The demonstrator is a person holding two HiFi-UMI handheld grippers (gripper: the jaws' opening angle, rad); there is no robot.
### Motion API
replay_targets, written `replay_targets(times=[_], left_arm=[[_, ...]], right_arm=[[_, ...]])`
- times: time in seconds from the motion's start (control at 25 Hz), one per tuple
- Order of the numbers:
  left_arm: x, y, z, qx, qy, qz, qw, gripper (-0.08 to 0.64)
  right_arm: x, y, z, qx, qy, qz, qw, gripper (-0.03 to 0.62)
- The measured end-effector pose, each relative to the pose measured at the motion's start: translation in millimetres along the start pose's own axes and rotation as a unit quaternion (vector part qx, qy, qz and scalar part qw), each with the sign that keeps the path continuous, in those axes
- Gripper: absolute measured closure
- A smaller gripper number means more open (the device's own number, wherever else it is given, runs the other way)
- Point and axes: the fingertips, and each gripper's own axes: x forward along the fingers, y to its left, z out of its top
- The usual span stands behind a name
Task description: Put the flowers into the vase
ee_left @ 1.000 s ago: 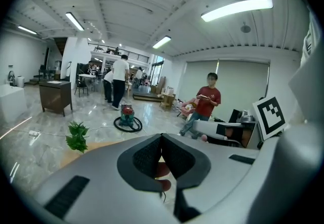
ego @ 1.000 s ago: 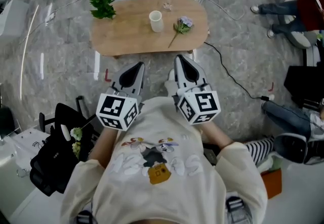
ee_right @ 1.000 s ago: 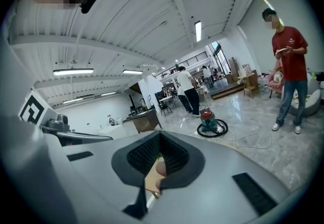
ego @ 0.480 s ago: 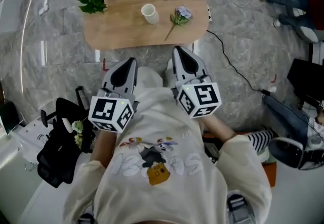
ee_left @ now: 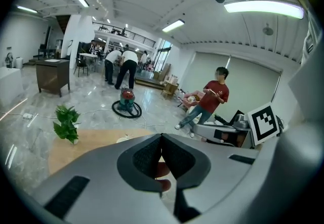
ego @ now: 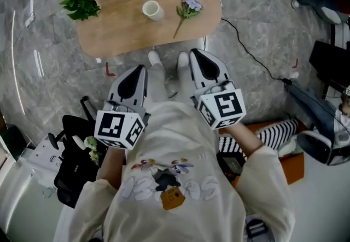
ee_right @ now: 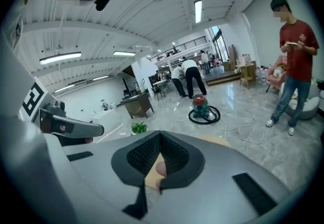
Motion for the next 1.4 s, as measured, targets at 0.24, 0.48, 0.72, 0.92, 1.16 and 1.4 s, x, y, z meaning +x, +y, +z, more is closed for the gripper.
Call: replay_targets(times=[0.24, 0.48, 0.72, 0.92, 1.16, 1.4], left_arm=[[37, 20, -24, -0.006, 0.021, -0.018, 0.9996, 0.554], [77, 33, -51, -0.014, 0.035, -0.031, 0.9988, 0.553], [119, 51, -83, -0.023, 0.053, -0.032, 0.9978, 0.554], [153, 66, -111, -0.03, 0.065, -0.029, 0.997, 0.553], [188, 80, -142, -0.046, 0.074, -0.019, 0.9961, 0.553], [218, 89, -154, -0.044, 0.069, -0.021, 0.9965, 0.554]], right_arm=[[36, -18, -21, 0.037, 0.013, -0.023, 0.999, 0.588], [72, -38, -47, 0.042, 0.023, -0.035, 0.998, 0.588], [98, -60, -80, 0.066, 0.02, -0.051, 0.996, 0.588], [114, -81, -120, 0.101, 0.03, -0.069, 0.992, 0.588], [135, -104, -156, 0.129, 0.039, -0.078, 0.988, 0.588], [158, -123, -182, 0.136, 0.044, -0.08, 0.986, 0.588]])
